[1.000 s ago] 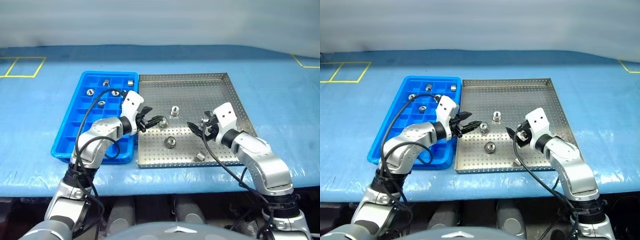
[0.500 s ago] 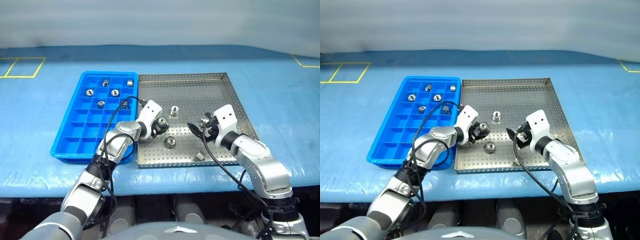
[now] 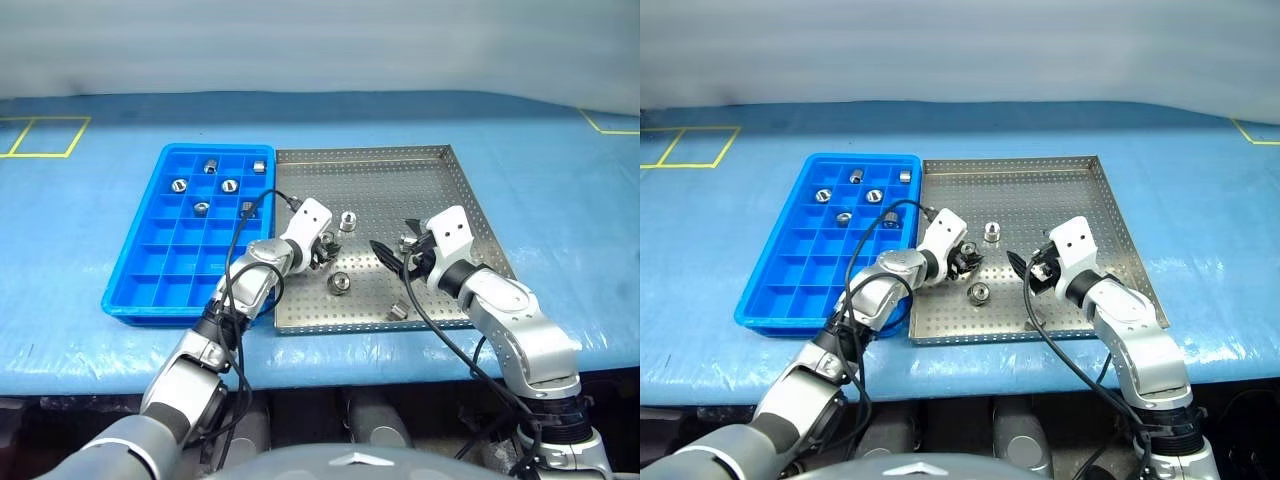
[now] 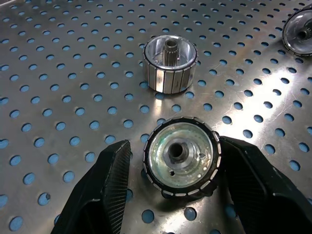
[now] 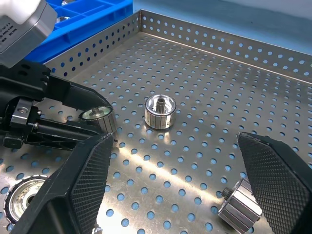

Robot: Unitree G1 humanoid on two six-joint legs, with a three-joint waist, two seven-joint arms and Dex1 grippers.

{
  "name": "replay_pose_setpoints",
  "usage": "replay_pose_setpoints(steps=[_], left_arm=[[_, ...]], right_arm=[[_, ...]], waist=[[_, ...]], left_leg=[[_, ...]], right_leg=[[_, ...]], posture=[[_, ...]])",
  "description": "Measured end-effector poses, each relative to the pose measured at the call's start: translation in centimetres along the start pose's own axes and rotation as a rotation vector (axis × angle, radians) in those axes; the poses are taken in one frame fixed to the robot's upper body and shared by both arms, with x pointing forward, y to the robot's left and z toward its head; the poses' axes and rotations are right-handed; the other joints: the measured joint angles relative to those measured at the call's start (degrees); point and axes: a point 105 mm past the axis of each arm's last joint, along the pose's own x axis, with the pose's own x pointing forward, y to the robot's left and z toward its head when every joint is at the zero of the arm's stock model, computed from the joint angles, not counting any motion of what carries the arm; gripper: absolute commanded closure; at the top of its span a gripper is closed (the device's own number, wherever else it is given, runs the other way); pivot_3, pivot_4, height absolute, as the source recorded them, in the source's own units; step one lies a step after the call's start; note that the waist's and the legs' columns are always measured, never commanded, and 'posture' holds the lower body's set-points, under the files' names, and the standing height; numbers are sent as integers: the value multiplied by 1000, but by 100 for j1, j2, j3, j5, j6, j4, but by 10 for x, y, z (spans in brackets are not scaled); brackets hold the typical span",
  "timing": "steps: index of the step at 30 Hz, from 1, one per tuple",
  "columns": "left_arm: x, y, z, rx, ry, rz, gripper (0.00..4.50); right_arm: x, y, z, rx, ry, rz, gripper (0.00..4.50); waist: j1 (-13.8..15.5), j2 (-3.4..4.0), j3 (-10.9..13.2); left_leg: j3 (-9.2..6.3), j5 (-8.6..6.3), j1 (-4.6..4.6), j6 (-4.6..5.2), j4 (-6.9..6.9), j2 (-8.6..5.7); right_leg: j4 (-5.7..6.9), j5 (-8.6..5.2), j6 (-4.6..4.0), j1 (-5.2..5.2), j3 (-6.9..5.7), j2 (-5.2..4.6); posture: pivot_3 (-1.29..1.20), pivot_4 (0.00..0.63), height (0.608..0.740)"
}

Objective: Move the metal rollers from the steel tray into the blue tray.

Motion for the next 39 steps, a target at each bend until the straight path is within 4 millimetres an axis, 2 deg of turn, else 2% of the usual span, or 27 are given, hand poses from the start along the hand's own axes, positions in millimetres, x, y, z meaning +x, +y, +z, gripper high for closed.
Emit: replay_pose_setpoints(steps=[4,12,16,18,22,25,30,36,39], left_arm=[[1,-1,0,0,-3,-5,2635],[1,-1,0,-6,-12,-4,2657],[-4,2,-1,-66,-44,2,2657],[-14,10,7,-110,-98,16,2657],[-50,31,44,-115,-248,53,2657],[-77,46,51,-97,-272,96,2657],[-112,66,28,-95,-189,213,2657],[-154,117,-6,-181,-92,631,2657],[-164,131,-17,-231,-70,764,2657]], right_arm=[[0,1,0,0,-1,-1,168],[1,1,0,-5,-1,-1,168],[2,6,-1,-5,5,25,168],[1,14,-4,-7,17,72,168],[-5,35,-2,14,1,191,168],[-7,45,5,32,-26,245,168],[-7,54,7,44,-31,293,168],[-4,56,9,42,-38,299,168],[-1,53,10,39,-36,290,168]], waist=[[-5,0,0],[-5,0,0],[-12,0,0],[-9,0,1],[-9,0,0],[-10,0,0],[21,-1,1],[103,-3,2],[179,-4,2]], left_leg=[[0,-2,-4,3,4,0],[0,-3,-4,5,4,-1],[0,-3,-7,5,2,0],[-1,-3,-13,5,-1,0],[-1,-3,-11,5,-5,1],[0,-3,-5,6,-4,1],[0,-4,-7,6,-3,2],[-2,-4,-7,6,1,2],[-3,-4,-9,6,4,1]], right_leg=[[-1,1,2,0,1,0],[-2,2,3,0,1,0],[-1,2,3,-4,2,0],[-1,2,3,-10,1,0],[-3,1,3,-9,2,0],[-1,1,2,-6,2,0],[-3,0,1,-7,1,-1],[-3,1,2,-5,-2,-1],[-3,1,2,-3,-4,-2]], posture=[[-87,150,740],[-75,150,740],[-70,150,740],[-64,150,740],[-52,150,740],[-34,150,740],[-5,150,740],[41,150,740],[42,150,740]])
